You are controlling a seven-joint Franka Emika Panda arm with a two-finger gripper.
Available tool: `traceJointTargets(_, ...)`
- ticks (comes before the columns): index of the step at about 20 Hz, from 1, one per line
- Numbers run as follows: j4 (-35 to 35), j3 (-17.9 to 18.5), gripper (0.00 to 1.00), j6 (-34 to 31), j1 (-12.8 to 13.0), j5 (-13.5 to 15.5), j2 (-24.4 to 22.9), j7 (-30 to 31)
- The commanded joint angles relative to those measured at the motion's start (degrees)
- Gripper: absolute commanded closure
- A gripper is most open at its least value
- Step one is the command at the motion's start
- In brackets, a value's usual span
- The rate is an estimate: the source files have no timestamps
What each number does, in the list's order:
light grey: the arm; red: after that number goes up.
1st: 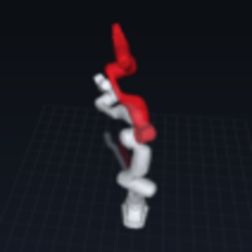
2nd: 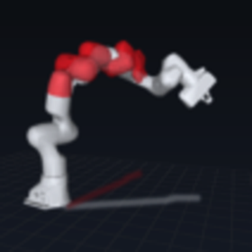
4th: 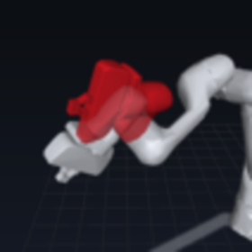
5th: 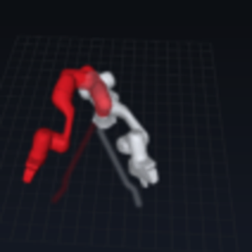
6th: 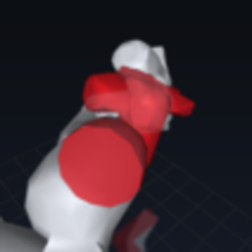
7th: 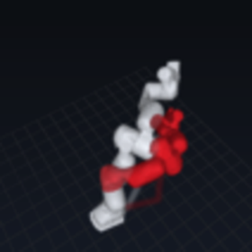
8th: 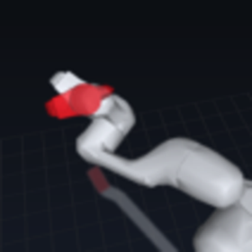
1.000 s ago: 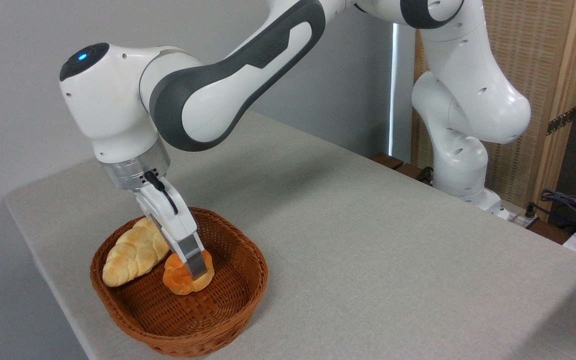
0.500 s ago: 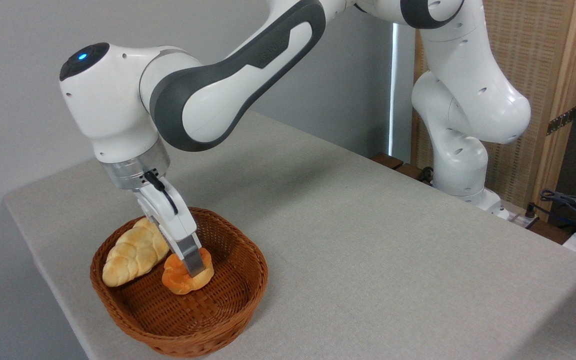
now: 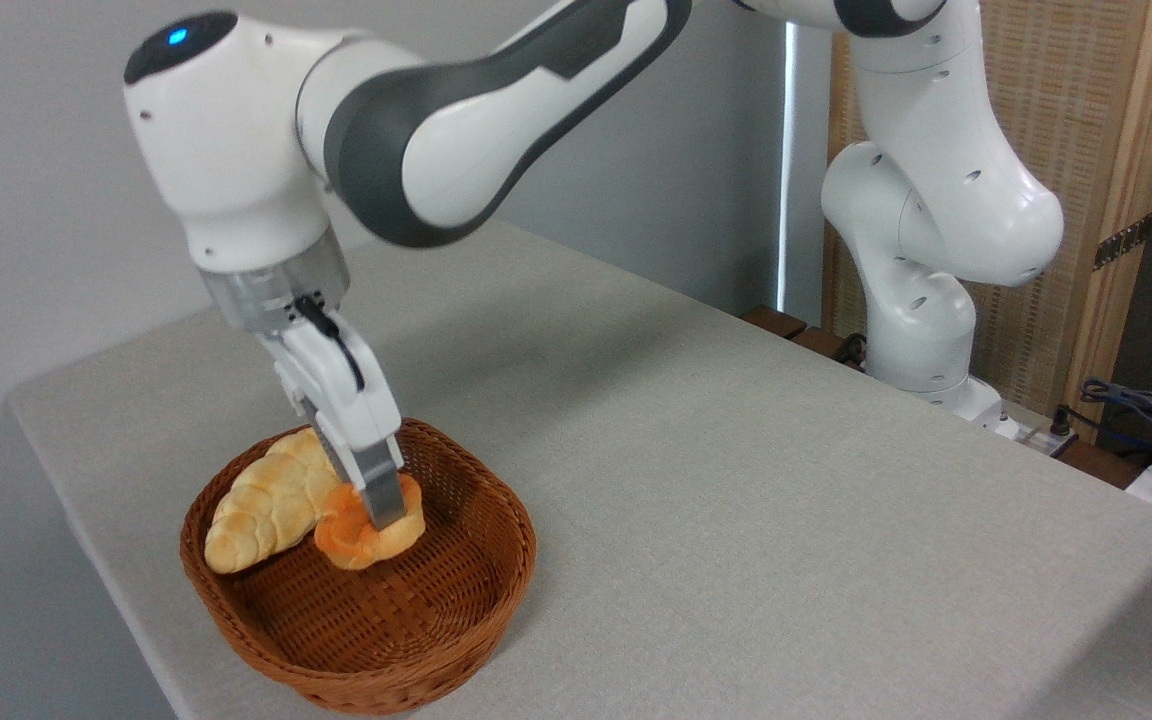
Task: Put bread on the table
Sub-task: 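Lift the orange bun up out of the basket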
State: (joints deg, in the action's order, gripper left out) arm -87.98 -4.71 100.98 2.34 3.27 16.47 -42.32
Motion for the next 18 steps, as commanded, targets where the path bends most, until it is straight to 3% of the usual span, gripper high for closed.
traceJointTargets(1, -0.5, 0.5, 0.53, -4.4, 0.3, 1.1, -4.8, -0.8)
traceJointTargets(9, -1.1, -0.2, 0.56, -16.1, 0.6, 1.1, -8.8, -1.0)
traceJointTargets(18, -7.4, -0.5, 0.61, -14.3, 1.1, 1.1, -12.6, -2.6)
